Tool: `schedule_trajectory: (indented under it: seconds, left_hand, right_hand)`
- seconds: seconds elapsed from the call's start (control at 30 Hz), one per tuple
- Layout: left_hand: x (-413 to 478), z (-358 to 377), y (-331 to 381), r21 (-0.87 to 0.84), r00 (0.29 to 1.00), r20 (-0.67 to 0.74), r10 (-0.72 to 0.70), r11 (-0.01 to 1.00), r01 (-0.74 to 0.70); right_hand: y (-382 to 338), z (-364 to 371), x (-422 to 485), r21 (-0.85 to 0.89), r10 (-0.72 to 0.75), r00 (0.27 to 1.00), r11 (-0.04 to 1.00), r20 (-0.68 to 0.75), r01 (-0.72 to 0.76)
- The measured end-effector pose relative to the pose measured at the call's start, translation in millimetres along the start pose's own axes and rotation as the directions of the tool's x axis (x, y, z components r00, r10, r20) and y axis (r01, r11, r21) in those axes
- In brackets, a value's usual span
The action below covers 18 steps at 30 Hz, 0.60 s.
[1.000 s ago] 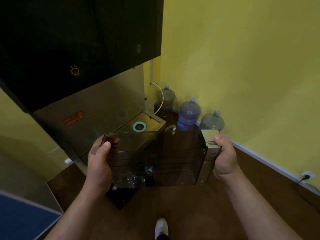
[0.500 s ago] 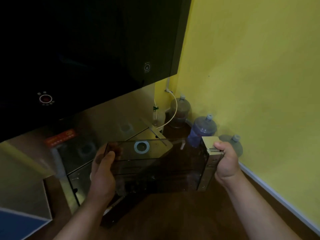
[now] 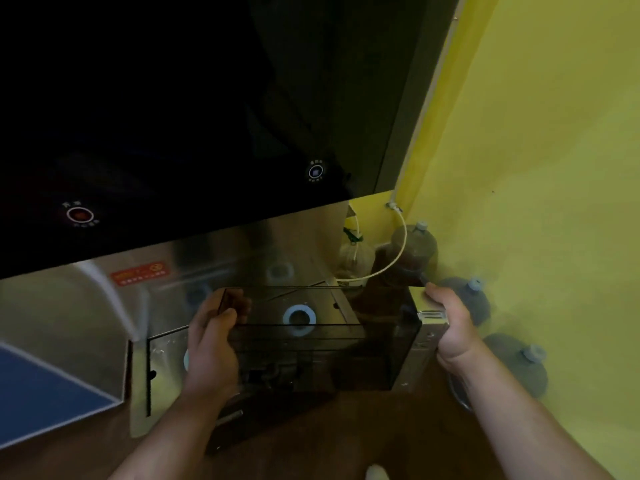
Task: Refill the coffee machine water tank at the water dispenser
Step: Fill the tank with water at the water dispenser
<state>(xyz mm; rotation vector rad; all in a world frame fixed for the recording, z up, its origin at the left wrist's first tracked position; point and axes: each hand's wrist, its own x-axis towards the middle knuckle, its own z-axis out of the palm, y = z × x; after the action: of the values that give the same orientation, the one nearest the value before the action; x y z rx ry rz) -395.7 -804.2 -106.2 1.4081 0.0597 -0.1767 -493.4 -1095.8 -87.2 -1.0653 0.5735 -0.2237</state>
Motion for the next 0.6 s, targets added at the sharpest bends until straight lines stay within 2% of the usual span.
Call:
schedule_trajectory:
  seconds: [0.1, 0.3, 0.43, 0.6]
  left_hand:
    - [3, 17, -8, -0.012, 0.998, -0.064, -0.005, 1.000, 0.004]
    - [-4, 58, -18, -0.030, 0.969, -0.248, 0.016, 0.999, -0.024]
    - [-5, 71, -28, 0.017, 0.932, -0.361, 0.043, 0.999, -0.039]
    - [1, 84, -25, -0.050, 0.872, -0.489, 0.032, 0.997, -0.065]
  right_hand:
    - [-16, -11, 25, -0.027, 0.010, 0.994, 1.000, 0.106, -0.007]
    - [-40, -31, 81, -0.195, 0.016, 0.953, 0.980, 0.301, 0.045]
    - [-47, -27, 105, -0.190, 0.038, 0.905, 0.981, 0.425, 0.048]
    - [-42, -18, 128, -0.215, 0.093, 0.854, 0.976, 0.511, 0.022]
